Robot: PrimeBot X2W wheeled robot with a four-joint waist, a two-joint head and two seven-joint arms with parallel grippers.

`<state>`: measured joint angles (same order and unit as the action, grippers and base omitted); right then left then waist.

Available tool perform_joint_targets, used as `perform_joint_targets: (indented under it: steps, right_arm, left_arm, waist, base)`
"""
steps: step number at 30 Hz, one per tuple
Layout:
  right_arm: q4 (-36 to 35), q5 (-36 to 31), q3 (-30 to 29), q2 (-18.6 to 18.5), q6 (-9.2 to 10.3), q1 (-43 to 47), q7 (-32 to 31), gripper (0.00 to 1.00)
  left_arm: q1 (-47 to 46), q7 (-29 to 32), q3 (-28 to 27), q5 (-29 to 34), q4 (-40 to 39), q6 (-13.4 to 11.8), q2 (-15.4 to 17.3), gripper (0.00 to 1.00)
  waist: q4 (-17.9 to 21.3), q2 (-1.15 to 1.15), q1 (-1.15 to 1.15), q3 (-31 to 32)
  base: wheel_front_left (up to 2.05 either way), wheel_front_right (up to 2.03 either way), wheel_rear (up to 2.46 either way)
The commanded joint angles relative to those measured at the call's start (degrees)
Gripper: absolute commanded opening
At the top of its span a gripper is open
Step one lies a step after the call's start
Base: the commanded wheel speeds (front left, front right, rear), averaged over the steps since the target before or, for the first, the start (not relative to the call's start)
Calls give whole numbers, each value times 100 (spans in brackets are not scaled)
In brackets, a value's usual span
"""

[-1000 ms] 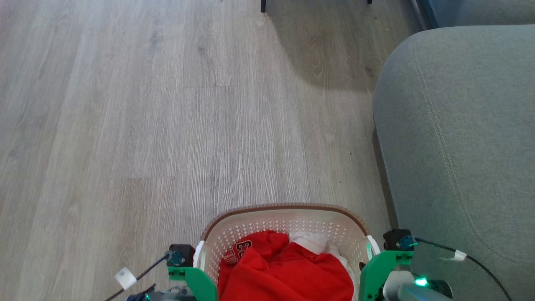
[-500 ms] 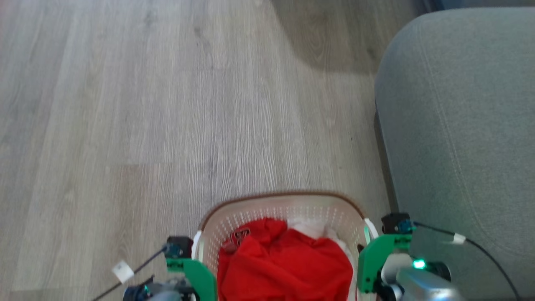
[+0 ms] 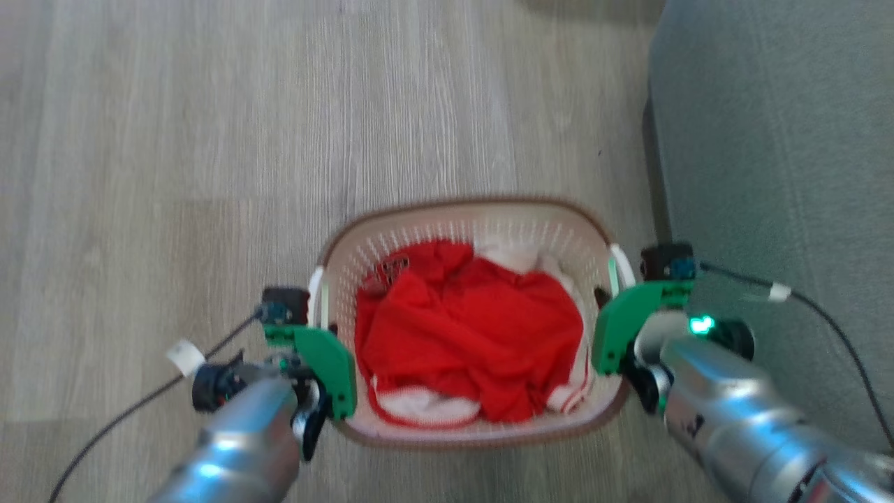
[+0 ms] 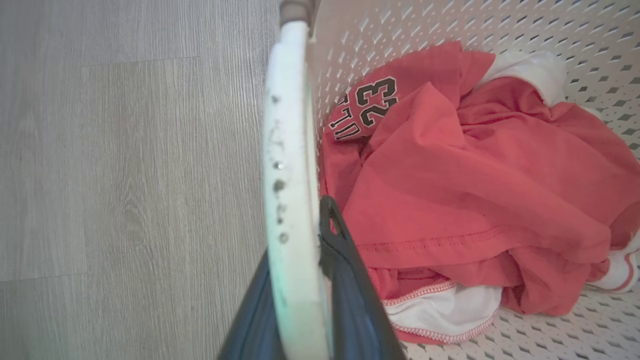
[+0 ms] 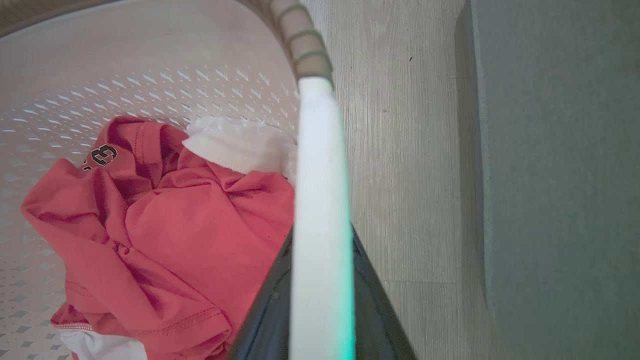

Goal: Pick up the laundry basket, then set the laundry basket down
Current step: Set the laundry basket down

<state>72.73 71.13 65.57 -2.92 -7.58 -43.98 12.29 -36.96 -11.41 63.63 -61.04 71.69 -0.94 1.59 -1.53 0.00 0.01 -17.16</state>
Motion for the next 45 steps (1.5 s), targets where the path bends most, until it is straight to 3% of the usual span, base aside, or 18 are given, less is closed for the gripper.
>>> perform_joint_targets:
  steps: [1,14,25,45]
  right_arm:
    - [-30,-61,60,4,9,-241,128,0]
    - [116,-312,-56,4,9,-1552,253,0]
    - [122,-922,-636,-202,9,-2216,269,0]
    - [123,-2261,-1862,-90,9,-2276,271,0]
  left_arm:
    - [-276,-72,-103,73,58,27,155,0]
    - [-1554,-279,-154,226,120,40,150,0]
    - [-2404,-355,-263,397,7,-21,136,0]
    - [-2570,-358,-594,888,-226,-75,130,0]
  waist:
    - [-28,0,-1,-341]
    - [-160,0,-1,-1831]
    - [-251,0,-1,-2954]
    - [-266,0,-1,-3698]
  base:
    - [0,0,0]
    - [0,0,0]
    - [0,0,0]
    - [0,0,0]
